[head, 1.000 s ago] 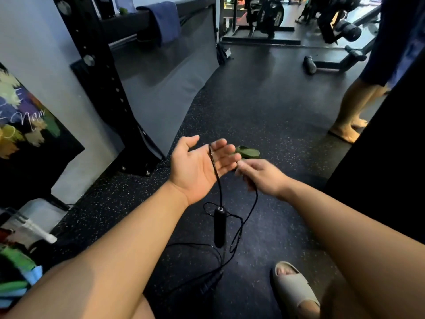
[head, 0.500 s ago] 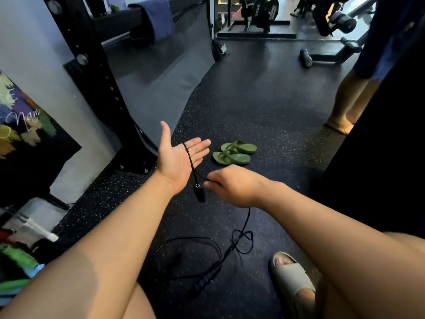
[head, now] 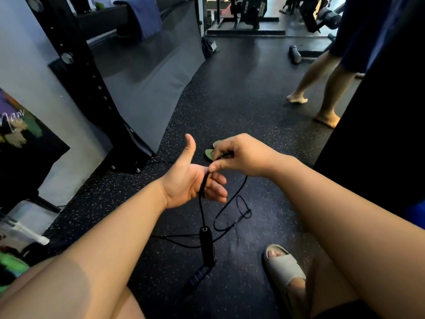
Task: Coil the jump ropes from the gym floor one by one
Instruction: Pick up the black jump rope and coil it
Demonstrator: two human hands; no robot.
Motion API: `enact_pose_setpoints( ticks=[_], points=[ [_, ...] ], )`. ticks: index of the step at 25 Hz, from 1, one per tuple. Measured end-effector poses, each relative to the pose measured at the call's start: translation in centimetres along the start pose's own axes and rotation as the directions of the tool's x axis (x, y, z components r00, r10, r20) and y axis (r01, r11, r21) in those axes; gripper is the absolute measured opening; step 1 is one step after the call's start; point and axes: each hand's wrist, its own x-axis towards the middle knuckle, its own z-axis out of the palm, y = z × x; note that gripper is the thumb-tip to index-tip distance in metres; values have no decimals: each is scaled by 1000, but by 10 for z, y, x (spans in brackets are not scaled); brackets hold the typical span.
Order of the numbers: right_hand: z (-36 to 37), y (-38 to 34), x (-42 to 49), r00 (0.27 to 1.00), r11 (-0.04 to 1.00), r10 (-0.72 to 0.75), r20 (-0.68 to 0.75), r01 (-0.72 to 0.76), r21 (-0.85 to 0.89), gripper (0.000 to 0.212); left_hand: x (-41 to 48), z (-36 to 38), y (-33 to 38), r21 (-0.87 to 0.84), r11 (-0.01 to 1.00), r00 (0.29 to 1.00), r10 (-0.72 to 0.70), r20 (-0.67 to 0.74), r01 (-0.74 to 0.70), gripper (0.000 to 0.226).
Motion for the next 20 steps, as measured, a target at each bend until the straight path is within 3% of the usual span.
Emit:
enact_pose_setpoints(
  ticks=[5,10,13,15,17,20],
  points=[
    [8,22,-6,970,955,220,-100,-194,224,45,-13,-1,14,-299,942,988,155,-13,-152,117],
    [49,15,-11,915,813,388,107,-395,428,42,-19,-4,14,-552,732,912,380,-157,-400,115],
    [66,11,-15,870,823,406,278,-481,303,43,-18,-13,17,-579,627,849,452,-276,-522,118],
    [68,4,-17,820,843,407,402,-507,180,41,-17,-19,18,-548,616,824,437,-360,-566,122],
    [64,-5,-16,795,880,390,464,-470,65,38,-15,-24,16,-486,650,807,405,-430,-584,127],
    [55,-27,-10,857,952,301,419,-296,-80,38,-8,-30,10,-308,798,801,327,-501,-518,126]
  ],
)
